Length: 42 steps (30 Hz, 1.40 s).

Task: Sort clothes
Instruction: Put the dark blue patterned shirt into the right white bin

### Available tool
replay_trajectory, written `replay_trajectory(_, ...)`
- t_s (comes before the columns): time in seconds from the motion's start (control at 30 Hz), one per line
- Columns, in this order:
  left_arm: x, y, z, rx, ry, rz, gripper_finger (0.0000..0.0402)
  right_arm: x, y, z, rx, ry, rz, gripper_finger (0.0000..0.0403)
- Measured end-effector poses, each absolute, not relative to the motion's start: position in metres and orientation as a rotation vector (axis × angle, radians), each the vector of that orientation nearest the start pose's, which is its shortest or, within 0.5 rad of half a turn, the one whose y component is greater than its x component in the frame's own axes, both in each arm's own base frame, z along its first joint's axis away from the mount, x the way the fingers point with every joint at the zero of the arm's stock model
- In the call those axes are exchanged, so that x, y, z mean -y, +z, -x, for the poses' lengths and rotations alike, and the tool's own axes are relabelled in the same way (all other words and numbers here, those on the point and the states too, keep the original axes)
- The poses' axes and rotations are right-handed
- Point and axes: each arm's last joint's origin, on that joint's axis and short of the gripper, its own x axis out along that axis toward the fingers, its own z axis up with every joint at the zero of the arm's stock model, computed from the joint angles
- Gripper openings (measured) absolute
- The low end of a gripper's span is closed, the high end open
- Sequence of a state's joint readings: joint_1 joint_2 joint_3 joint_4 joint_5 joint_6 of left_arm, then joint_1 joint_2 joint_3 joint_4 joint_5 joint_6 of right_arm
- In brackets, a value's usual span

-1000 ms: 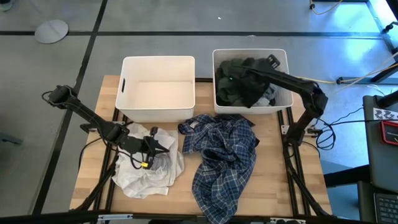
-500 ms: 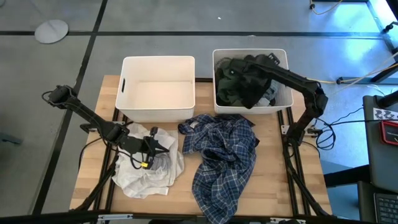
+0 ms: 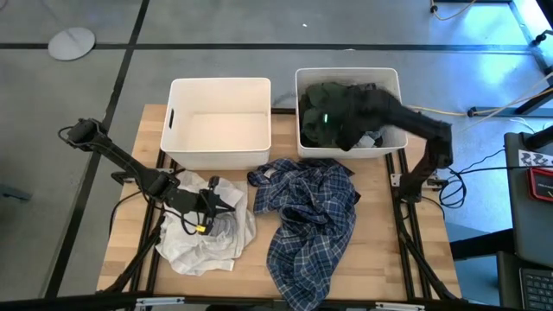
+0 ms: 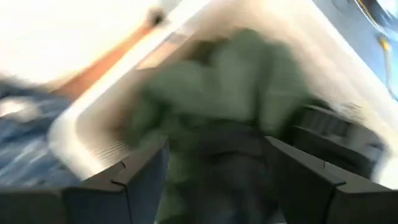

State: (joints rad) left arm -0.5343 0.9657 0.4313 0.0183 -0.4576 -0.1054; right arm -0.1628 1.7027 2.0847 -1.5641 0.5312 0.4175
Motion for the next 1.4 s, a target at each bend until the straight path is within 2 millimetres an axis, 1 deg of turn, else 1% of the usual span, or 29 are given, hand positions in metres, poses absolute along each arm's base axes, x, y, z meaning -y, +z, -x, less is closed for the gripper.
replay_trajectory(0.13,0.087,0.201,-0.172,-0.456,-0.051,-0.142,0.0001,0.001,0.422,-0.302,-1.014,-0.680,-0.004,0.0260)
replay_trajectory(0.2,0.087,0.201,-0.172,-0.455,-0.051,-0.141,0.0001,-0.031,0.416,-0.308,-0.991,-0.597,0.053,0.0260)
replay_trajectory(0.3,0.087,0.202,-0.173,-0.447,-0.051,-0.136,0.0001,-0.074,0.405,-0.309,-0.973,-0.469,0.119,0.0260)
replay_trajectory(0.37,0.088,0.203,-0.173,-0.434,-0.052,-0.127,0.0001,-0.102,0.393,-0.308,-0.963,-0.395,0.158,0.0260)
replay_trajectory(0.5,0.088,0.203,-0.173,-0.433,-0.052,-0.129,0.0001,-0.146,0.364,-0.307,-0.908,-0.298,0.214,0.0260)
replay_trajectory(0.6,0.088,0.204,-0.174,-0.430,-0.055,-0.139,0.0001,-0.166,0.341,-0.309,-0.860,-0.253,0.267,0.0260)
replay_trajectory(0.7,0.088,0.205,-0.174,-0.412,-0.059,-0.147,0.0001,-0.176,0.317,-0.311,-0.850,-0.241,0.293,0.0260)
replay_trajectory(0.77,0.088,0.206,-0.174,-0.410,-0.059,-0.146,0.0001,-0.177,0.305,-0.314,-0.843,-0.239,0.285,0.0260)
replay_trajectory(0.83,0.088,0.205,-0.174,-0.412,-0.059,-0.147,0.0001,-0.178,0.292,-0.315,-0.876,-0.213,0.281,0.0260)
replay_trajectory(0.93,0.088,0.205,-0.174,-0.416,-0.059,-0.148,0.0001,-0.173,0.279,-0.320,-0.912,-0.215,0.274,0.0260)
replay_trajectory(1.07,0.088,0.205,-0.174,-0.416,-0.059,-0.147,0.0001,-0.160,0.264,-0.326,-0.974,-0.240,0.271,0.0260)
replay_trajectory(1.2,0.088,0.205,-0.174,-0.416,-0.059,-0.147,0.0001,-0.148,0.247,-0.334,-1.050,-0.250,0.232,0.0260)
replay_trajectory(1.4,0.088,0.205,-0.174,-0.417,-0.059,-0.147,0.0001,-0.135,0.221,-0.337,-1.162,-0.241,0.186,0.0260)
